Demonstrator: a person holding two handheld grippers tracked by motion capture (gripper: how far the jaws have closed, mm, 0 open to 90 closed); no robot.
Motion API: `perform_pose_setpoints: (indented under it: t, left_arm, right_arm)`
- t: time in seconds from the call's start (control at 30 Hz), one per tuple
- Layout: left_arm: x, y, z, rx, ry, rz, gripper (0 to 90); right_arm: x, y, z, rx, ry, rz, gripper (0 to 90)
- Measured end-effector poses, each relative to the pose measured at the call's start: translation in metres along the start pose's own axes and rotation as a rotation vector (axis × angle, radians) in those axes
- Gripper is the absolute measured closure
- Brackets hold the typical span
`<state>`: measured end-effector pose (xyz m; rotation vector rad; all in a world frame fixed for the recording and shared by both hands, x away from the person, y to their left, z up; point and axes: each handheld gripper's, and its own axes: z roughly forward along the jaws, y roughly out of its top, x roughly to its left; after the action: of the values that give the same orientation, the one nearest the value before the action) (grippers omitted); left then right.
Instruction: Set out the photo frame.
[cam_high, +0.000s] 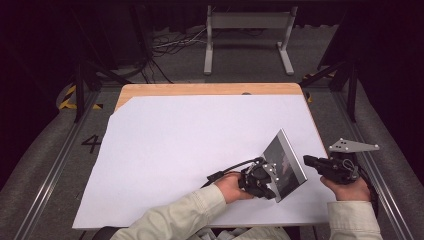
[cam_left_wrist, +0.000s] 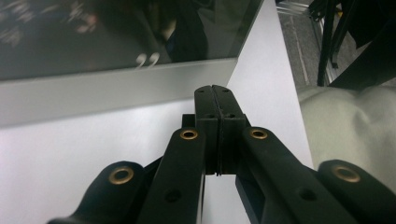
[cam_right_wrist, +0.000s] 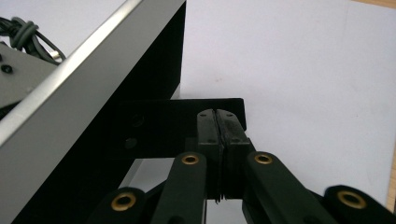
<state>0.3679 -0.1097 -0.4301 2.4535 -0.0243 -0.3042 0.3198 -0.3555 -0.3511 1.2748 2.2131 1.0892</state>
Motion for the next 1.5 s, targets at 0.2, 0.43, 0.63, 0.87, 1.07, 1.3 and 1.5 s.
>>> perform_pose_setpoints:
  t: [0.2, 0.43, 0.63, 0.87, 1.07, 1.3, 1.5]
  left_arm:
    - [0.0, -0.019, -0.021, -0.015, 0.033, -0.022, 90.0]
    - [-0.002, -0.04, -0.042, -0.026, 0.059, -0.043, 90.0]
    - [0.0, -0.062, -0.062, -0.048, 0.088, -0.088, 90.0]
    - [0.011, -0.081, -0.073, -0.059, 0.151, -0.149, 90.0]
    - [0.022, -0.091, -0.083, -0.078, 0.192, -0.208, 90.0]
    - [0.025, -0.105, -0.098, -0.095, 0.234, -0.245, 90.0]
    - [0.025, -0.114, -0.105, -0.096, 0.249, -0.244, 90.0]
  right_arm:
    - [-0.002, 0.0, -0.005, -0.002, -0.014, 0.026, 85.5]
    - [-0.003, 0.001, -0.007, 0.003, -0.019, 0.061, 84.1]
    - [-0.003, 0.003, -0.008, 0.008, -0.015, 0.109, 81.7]
    - [-0.002, 0.005, -0.01, 0.017, -0.037, 0.139, 80.9]
    - [-0.002, 0.008, -0.009, 0.036, -0.046, 0.163, 80.3]
    - [-0.003, 0.015, -0.008, 0.054, -0.053, 0.187, 78.6]
    - [-0.001, 0.025, -0.012, 0.067, -0.041, 0.191, 77.7]
